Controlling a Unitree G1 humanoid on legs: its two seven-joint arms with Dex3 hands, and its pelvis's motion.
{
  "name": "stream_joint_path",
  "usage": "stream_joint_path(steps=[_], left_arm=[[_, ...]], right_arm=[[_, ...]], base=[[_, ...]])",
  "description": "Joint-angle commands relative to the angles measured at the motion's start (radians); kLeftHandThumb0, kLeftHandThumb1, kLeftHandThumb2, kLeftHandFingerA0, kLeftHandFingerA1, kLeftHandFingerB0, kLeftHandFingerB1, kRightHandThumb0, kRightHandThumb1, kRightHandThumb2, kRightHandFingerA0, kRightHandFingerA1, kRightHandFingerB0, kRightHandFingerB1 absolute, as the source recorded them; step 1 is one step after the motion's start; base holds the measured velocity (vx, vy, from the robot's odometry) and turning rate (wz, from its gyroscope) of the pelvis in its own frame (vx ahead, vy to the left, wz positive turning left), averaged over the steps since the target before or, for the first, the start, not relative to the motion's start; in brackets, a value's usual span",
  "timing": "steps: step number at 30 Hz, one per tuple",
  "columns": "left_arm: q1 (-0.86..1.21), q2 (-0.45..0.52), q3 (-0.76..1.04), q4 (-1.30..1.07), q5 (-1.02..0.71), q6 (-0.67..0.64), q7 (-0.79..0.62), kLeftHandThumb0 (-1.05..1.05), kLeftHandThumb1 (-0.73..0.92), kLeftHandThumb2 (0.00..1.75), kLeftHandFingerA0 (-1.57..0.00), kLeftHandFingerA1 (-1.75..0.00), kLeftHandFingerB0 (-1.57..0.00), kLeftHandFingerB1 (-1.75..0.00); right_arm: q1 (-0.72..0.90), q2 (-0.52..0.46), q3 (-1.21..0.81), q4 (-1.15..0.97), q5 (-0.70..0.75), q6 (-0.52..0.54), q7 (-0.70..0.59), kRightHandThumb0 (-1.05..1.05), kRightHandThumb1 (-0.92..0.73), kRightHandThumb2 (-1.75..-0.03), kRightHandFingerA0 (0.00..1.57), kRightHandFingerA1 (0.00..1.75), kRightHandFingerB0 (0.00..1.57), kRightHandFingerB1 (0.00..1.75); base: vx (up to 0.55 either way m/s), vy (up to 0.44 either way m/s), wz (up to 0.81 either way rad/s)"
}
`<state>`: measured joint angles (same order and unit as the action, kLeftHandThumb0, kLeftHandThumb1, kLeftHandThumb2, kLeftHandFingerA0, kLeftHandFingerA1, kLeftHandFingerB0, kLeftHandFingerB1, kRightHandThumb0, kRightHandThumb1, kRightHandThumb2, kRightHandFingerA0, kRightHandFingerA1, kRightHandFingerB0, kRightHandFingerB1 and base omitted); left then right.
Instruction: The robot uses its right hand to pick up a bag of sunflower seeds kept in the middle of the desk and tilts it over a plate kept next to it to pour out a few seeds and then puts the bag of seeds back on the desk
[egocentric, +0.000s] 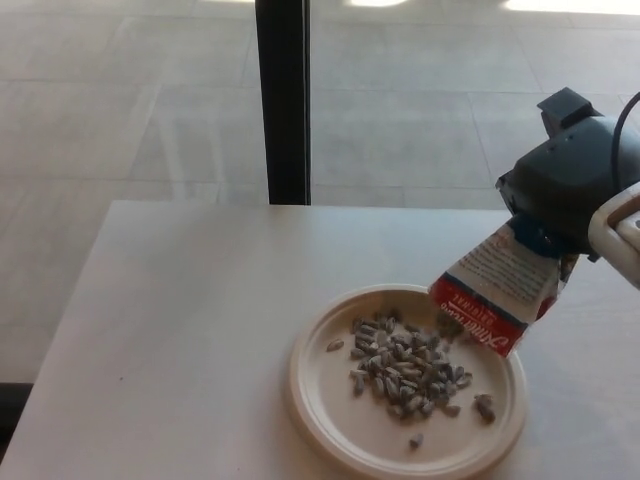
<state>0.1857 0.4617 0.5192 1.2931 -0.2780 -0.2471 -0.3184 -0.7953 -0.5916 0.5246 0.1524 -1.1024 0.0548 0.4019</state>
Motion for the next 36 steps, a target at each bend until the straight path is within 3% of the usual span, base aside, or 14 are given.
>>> stream_joint_path(steps=[1, 5, 6, 7, 11, 13, 15, 16, 17, 19, 20, 24, 25, 36], left_arm=[[0.007, 0.018, -0.003, -0.003, 0.005, -0.008, 0.000, -0.78, 0.74, 0.63, -0.51, -0.53, -0.41, -0.36], [0.013, 0.021, -0.010, 0.000, 0.012, -0.006, 0.006, -0.77, 0.75, 0.63, -0.50, -0.53, -0.41, -0.35], [0.012, 0.022, -0.010, 0.001, 0.013, -0.006, 0.006, -0.77, 0.75, 0.63, -0.50, -0.53, -0.40, -0.35], [0.019, 0.017, -0.010, 0.003, 0.011, -0.007, 0.005, -0.77, 0.75, 0.63, -0.50, -0.52, -0.40, -0.35], [0.040, 0.011, -0.006, 0.002, 0.006, -0.016, -0.007, -0.79, 0.75, 0.63, -0.48, -0.53, -0.40, -0.36], [0.045, 0.011, -0.004, 0.006, 0.004, -0.015, -0.006, -0.76, 0.76, 0.63, -0.50, -0.53, -0.42, -0.36], [0.049, 0.006, -0.002, 0.006, 0.003, -0.009, 0.008, -0.77, 0.76, 0.63, -0.52, -0.52, -0.42, -0.36], [0.049, 0.007, -0.006, 0.007, 0.008, -0.011, 0.014, -0.82, 0.63, 1.02, -0.49, -0.62, -0.34, -0.49], [0.049, 0.007, -0.004, 0.008, 0.005, -0.009, 0.011, -0.82, 0.60, 0.83, -0.48, -0.58, -0.35, -0.44], [0.052, 0.007, -0.008, 0.007, 0.010, -0.010, 0.011, -0.77, 0.77, 0.63, -0.51, -0.52, -0.40, -0.36], [0.053, 0.007, -0.004, 0.005, 0.005, -0.007, 0.008, -0.75, 0.77, 0.63, -0.51, -0.54, -0.40, -0.36], [0.056, 0.002, -0.001, 0.010, 0.002, -0.006, 0.006, -0.77, 0.76, 0.63, -0.52, -0.54, -0.42, -0.37], [0.057, 0.000, 0.004, 0.010, -0.004, -0.005, 0.001, -0.77, 0.75, 0.63, -0.51, -0.54, -0.41, -0.37], [0.077, -0.011, 0.013, 0.009, -0.007, -0.010, 0.001, -0.78, 0.74, 0.63, -0.50, -0.52, -0.41, -0.36]], right_arm=[[0.021, 0.031, -0.074, -0.006, 0.076, 0.051, 0.059, -0.37, -0.69, -0.73, 0.89, 1.69, 0.72, 0.76], [0.133, 0.101, -0.164, -0.025, 0.161, 0.129, 0.064, -0.35, -0.60, -0.80, 0.88, 1.75, 0.76, 1.39], [0.168, 0.120, -0.188, -0.020, 0.174, 0.139, 0.045, -0.31, -0.60, -0.87, 1.10, 1.71, 0.74, 1.35], [0.221, 0.145, -0.216, -0.029, 0.197, 0.189, 0.075, -0.35, -0.65, -0.87, 0.88, 1.75, 0.75, 1.39], [0.312, 0.205, -0.273, -0.041, 0.221, 0.267, 0.082, -0.31, -0.65, -0.79, 0.89, 1.75, 0.77, 1.42], [0.394, 0.278, -0.364, -0.029, 0.288, 0.364, 0.055, -0.26, -0.64, -0.78, 0.85, 1.65, 0.42, 0.63], [0.450, 0.300, -0.426, -0.030, 0.352, 0.348, 0.041, -0.27, -0.52, -1.11, 1.16, 1.32, 0.88, 1.11], [0.470, 0.324, -0.465, -0.031, 0.385, 0.364, 0.042, -0.23, -0.57, -1.08, 0.89, 1.70, 0.72, 1.41], [0.490, 0.340, -0.493, -0.034, 0.394, 0.379, 0.039, -0.24, -0.50, -1.15, 0.91, 1.74, 0.75, 1.50], [0.523, 0.363, -0.556, -0.026, 0.451, 0.355, 0.024, -0.23, -0.50, -1.09, 0.99, 1.75, 0.73, 1.50], [0.530, 0.375, -0.579, -0.019, 0.466, 0.353, 0.019, -0.23, -0.48, -1.16, 1.31, 1.46, 1.01, 1.28], [0.554, 0.415, -0.664, 0.000, 0.519, 0.327, -0.029, -0.32, -0.51, -1.13, 1.29, 1.42, 0.98, 1.25], [0.564, 0.430, -0.698, -0.005, 0.556, 0.316, -0.030, -0.23, -0.52, -1.16, 1.03, 1.75, 0.85, 1.57], [0.582, 0.570, -0.852, -0.012, 0.682, 0.318, -0.083, -0.24, -0.54, -1.23, 1.03, 1.75, 0.88, 1.57]], base=[[0.00, 0.000, 0.00], [0.00, 0.000, 0.00], [0.00, 0.000, 0.00], [0.00, 0.000, 0.00], [0.00, 0.000, 0.00], [0.00, 0.000, 0.00], [0.00, 0.000, 0.00], [0.00, 0.000, 0.00], [0.00, 0.000, 0.00], [0.00, 0.000, 0.00], [0.00, 0.000, 0.00], [0.00, 0.000, 0.00], [0.00, 0.000, 0.00], [0.00, 0.000, 0.00]])
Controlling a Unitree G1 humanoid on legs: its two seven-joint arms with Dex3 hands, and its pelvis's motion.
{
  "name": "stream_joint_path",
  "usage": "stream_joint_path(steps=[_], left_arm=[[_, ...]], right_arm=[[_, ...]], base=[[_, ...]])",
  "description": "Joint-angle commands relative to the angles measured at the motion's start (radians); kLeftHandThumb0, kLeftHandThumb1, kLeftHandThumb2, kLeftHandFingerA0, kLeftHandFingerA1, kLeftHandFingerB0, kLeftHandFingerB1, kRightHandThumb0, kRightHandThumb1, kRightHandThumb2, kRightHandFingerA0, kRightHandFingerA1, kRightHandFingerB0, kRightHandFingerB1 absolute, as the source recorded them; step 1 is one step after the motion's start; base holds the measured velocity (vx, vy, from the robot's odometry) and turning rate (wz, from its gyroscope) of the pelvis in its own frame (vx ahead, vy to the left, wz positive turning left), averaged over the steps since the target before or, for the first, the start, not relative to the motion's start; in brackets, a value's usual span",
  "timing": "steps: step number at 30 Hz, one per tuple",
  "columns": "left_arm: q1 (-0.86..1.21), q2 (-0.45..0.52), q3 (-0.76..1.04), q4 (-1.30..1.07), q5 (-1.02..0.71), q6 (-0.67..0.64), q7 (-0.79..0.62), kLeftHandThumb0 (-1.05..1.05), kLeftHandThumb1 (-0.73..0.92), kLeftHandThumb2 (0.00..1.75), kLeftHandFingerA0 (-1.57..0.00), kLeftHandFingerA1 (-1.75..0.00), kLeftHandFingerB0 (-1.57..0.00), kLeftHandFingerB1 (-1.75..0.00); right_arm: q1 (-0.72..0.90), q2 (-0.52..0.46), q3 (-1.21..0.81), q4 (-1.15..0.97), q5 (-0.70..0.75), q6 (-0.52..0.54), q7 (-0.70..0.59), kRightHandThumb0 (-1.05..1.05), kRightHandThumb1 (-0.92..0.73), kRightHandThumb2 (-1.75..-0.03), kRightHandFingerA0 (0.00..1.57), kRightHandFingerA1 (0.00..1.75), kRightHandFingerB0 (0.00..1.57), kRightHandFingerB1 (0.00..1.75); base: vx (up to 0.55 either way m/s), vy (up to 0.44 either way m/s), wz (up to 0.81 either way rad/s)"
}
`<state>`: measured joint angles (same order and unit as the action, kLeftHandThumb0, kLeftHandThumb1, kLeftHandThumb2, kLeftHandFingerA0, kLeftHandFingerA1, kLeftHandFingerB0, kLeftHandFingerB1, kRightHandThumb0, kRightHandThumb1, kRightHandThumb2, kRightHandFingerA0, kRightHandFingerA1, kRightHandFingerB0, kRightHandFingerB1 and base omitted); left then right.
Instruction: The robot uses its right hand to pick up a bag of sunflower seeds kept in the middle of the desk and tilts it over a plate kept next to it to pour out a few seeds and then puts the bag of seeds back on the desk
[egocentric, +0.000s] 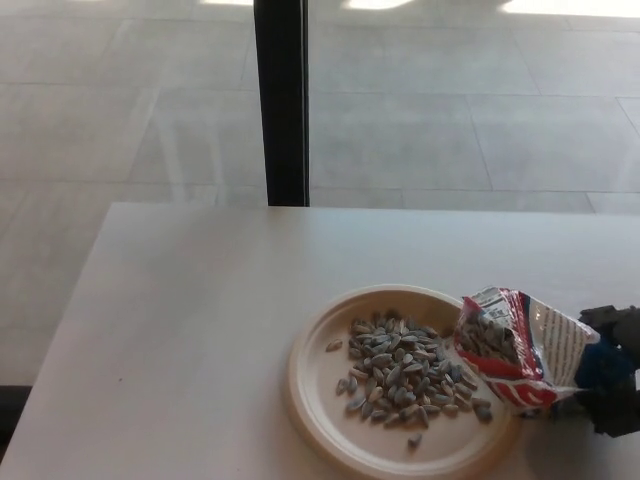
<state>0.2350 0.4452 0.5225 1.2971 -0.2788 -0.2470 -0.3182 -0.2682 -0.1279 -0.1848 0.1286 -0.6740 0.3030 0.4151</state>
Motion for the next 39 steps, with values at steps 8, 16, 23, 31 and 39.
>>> stream_joint_path(steps=[8, 16, 23, 31, 39], left_arm=[[0.031, -0.010, 0.017, 0.001, -0.014, -0.020, -0.001, -0.75, 0.76, 0.63, -0.53, -0.54, -0.43, -0.36], [0.031, -0.019, 0.030, 0.005, -0.023, -0.007, -0.009, -0.79, 0.73, 0.63, -0.51, -0.52, -0.40, -0.35], [0.029, -0.028, 0.037, 0.005, -0.025, -0.007, -0.010, -0.77, 0.74, 0.63, -0.49, -0.50, -0.38, -0.34], [0.025, -0.034, 0.045, 0.011, -0.021, -0.013, -0.011, -0.80, 0.74, 0.63, -0.50, -0.51, -0.40, -0.35], [0.025, -0.034, 0.055, 0.007, -0.032, -0.015, -0.013, -0.79, 0.73, 0.63, -0.51, -0.52, -0.38, -0.35]], right_arm=[[0.098, 0.275, -0.228, 0.095, 0.325, -0.055, -0.299, -0.26, -0.71, -0.72, 0.94, 1.37, 0.68, 0.67], [0.153, 0.286, -0.235, 0.213, 0.393, -0.163, -0.262, -0.42, -0.74, -0.64, 0.04, 0.56, 0.00, 0.26], [0.172, 0.218, -0.197, 0.281, 0.414, -0.169, -0.238, -0.52, -0.61, -0.58, 0.00, 0.00, 0.00, 0.00], [0.195, 0.114, -0.116, 0.278, 0.400, -0.175, -0.274, -0.95, -0.55, -0.80, 0.00, 0.18, 0.00, 0.00], [0.235, 0.019, -0.041, 0.183, 0.399, -0.114, -0.234, -1.03, -0.63, -0.90, 0.00, 0.23, 0.00, 0.00]], base=[[0.00, 0.000, 0.00], [0.00, 0.000, 0.00], [0.00, 0.000, 0.00], [0.00, 0.000, 0.00], [0.00, 0.000, 0.00]])
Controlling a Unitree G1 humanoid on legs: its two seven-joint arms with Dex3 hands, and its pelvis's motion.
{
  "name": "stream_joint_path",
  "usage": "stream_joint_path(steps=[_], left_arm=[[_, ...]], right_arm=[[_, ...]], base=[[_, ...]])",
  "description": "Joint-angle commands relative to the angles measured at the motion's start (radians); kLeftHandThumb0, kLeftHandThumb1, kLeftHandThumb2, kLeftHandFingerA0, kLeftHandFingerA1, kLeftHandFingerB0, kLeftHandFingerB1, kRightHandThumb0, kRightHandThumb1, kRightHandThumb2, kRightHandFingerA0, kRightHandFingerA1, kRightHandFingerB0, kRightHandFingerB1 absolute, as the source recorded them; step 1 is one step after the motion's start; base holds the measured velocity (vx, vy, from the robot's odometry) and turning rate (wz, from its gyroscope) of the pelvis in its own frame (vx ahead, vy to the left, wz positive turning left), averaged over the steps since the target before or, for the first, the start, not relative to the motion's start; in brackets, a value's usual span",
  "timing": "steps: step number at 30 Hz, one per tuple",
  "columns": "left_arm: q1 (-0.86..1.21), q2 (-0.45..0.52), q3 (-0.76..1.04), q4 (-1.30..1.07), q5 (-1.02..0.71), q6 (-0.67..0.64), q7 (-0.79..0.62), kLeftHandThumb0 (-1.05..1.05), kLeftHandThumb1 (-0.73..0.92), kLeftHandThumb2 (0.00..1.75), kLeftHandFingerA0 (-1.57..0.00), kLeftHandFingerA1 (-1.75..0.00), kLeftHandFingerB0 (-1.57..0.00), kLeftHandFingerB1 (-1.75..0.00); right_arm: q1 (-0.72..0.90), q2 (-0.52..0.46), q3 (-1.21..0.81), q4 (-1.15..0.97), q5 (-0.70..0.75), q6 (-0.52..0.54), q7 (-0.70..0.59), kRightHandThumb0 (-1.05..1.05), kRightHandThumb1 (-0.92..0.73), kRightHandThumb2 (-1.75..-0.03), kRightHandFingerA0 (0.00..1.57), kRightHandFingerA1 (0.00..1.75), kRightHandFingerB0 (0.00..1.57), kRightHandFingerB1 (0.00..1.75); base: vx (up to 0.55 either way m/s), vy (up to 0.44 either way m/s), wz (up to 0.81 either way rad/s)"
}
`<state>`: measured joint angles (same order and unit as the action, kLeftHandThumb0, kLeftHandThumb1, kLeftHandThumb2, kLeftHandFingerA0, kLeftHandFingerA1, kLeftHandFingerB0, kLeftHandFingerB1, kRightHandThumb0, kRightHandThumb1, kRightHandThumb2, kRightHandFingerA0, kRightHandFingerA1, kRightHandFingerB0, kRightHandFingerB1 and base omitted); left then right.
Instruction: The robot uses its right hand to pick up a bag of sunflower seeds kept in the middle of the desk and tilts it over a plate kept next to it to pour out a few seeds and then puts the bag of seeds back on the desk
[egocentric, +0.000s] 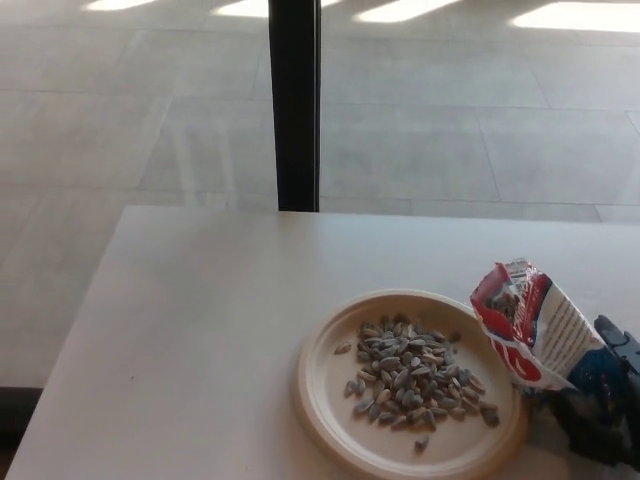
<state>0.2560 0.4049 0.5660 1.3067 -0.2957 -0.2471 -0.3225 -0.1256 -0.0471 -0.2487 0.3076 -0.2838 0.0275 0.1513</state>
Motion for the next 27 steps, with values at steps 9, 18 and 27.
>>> stream_joint_path(steps=[9, 18, 27], left_arm=[[0.007, 0.003, 0.012, -0.016, -0.016, -0.026, -0.013, -0.80, 0.75, 0.63, -0.50, -0.53, -0.40, -0.37], [0.010, 0.014, 0.017, -0.009, -0.015, -0.015, -0.012, -0.79, 0.74, 0.63, -0.50, -0.53, -0.41, -0.36], [0.016, 0.012, 0.020, -0.008, -0.016, -0.011, -0.005, -0.79, 0.74, 0.63, -0.52, -0.54, -0.39, -0.35]], right_arm=[[0.221, -0.252, 0.032, -0.247, 0.105, 0.201, 0.245, -0.99, -0.60, -0.93, 0.00, 0.25, 0.00, 0.00], [0.341, -0.348, -0.145, -0.465, 0.323, 0.225, 0.359, -0.98, -0.57, -0.96, 0.00, 0.25, 0.00, 0.00], [0.340, -0.406, -0.338, -0.474, 0.436, 0.310, 0.375, -1.04, -0.69, -0.80, 0.00, 0.00, 0.00, 0.00]], base=[[0.00, 0.000, 0.00], [0.00, 0.000, 0.00], [0.00, 0.000, 0.00]])
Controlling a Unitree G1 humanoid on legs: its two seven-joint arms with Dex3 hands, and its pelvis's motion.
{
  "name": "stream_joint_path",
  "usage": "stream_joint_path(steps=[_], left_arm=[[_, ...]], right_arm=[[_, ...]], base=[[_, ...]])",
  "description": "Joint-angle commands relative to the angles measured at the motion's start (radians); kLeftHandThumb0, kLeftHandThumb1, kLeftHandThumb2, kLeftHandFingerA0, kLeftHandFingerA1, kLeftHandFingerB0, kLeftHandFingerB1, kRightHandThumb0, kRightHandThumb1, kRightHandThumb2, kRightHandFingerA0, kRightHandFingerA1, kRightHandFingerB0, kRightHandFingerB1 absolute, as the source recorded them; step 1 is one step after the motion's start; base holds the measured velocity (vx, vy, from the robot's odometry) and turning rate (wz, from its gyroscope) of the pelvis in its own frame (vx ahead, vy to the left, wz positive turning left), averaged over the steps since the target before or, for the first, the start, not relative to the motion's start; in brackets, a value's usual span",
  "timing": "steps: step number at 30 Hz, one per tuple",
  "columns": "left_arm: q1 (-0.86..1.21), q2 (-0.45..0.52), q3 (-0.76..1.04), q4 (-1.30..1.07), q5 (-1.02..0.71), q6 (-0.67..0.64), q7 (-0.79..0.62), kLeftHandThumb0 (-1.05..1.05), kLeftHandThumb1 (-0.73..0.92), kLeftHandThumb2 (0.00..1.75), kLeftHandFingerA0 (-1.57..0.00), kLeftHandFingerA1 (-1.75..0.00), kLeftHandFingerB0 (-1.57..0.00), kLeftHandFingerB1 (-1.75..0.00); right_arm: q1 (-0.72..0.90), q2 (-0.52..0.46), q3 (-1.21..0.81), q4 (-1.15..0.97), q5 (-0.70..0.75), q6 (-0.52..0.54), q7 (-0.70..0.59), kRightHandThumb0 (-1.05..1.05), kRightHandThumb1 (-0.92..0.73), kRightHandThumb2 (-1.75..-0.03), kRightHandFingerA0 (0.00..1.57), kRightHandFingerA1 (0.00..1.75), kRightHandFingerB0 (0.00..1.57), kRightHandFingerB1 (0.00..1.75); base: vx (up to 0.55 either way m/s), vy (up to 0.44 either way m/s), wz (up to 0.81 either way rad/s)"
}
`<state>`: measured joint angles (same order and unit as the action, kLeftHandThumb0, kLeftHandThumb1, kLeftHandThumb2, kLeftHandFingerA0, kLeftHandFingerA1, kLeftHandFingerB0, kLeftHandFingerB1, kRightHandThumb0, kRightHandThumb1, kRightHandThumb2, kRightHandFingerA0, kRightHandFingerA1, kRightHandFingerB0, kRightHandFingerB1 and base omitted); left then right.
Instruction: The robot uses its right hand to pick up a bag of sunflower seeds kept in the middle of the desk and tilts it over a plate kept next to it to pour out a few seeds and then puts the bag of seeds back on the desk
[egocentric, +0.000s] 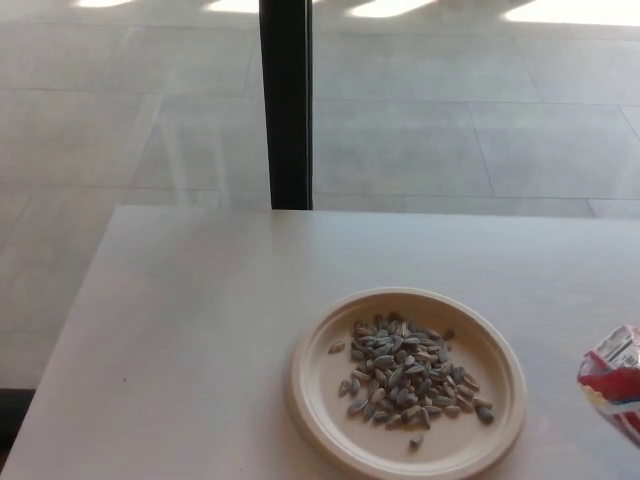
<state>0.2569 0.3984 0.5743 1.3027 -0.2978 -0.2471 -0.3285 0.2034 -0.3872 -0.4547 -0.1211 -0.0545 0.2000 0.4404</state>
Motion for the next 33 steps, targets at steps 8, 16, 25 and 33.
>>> stream_joint_path(steps=[8, 16, 25, 33], left_arm=[[0.018, 0.010, -0.002, -0.001, -0.002, -0.015, -0.006, -0.80, 0.76, 0.64, -0.47, -0.50, -0.41, -0.36], [0.014, 0.007, 0.002, -0.008, -0.011, -0.016, -0.008, -0.77, 0.76, 0.63, -0.49, -0.51, -0.39, -0.36], [0.017, 0.004, -0.009, -0.008, 0.001, -0.023, -0.004, -0.81, 0.63, 1.02, -0.44, -0.61, -0.30, -0.49], [0.013, 0.009, -0.010, 0.003, 0.002, -0.004, 0.011, -0.77, 0.78, 0.64, -0.52, -0.52, -0.40, -0.36]], right_arm=[[0.002, 0.044, -0.040, -0.096, 0.182, 0.186, 0.002, -1.00, -0.65, -0.78, 0.00, 0.00, 0.00, 0.02], [-0.076, 0.206, 0.112, -0.138, 0.171, 0.267, -0.122, -1.04, -0.64, -0.99, 0.00, 0.24, 0.00, 0.02], [-0.129, 0.227, 0.128, -0.116, 0.160, 0.274, -0.175, -0.91, -0.61, -0.82, 0.00, 0.00, 0.00, 0.00], [-0.215, 0.105, 0.021, -0.072, 0.197, 0.288, -0.175, -1.05, -0.67, -0.98, 0.00, 0.22, 0.00, 0.00]], base=[[0.00, 0.000, 0.00], [0.00, 0.000, 0.00], [0.00, 0.000, 0.00], [0.00, 0.000, 0.00]])
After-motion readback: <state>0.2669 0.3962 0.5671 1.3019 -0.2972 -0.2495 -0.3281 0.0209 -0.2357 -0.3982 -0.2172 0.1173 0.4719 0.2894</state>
